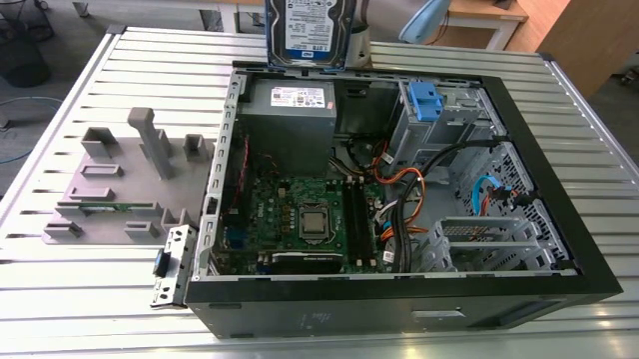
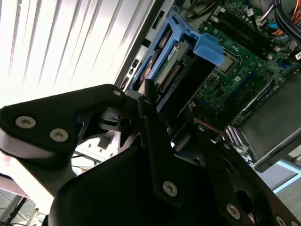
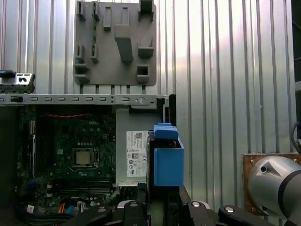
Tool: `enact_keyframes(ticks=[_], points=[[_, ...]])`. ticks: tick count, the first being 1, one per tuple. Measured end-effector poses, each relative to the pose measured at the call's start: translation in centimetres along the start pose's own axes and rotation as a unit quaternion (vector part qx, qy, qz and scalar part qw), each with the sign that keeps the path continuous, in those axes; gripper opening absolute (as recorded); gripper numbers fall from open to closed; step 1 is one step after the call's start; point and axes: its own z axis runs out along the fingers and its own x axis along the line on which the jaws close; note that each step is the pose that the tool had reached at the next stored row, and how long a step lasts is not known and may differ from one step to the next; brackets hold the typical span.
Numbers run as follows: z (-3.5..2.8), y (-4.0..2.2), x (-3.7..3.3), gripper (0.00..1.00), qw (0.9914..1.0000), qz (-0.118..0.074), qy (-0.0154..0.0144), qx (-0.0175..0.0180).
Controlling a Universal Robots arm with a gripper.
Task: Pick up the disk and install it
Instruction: 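Pick up the disk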
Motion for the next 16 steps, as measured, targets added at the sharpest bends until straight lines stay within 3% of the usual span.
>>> enact_keyframes(ticks=[16], points=[[0.05,-2.59,-0.06,0.35,1.0,0.0,-0.0006,0.0]])
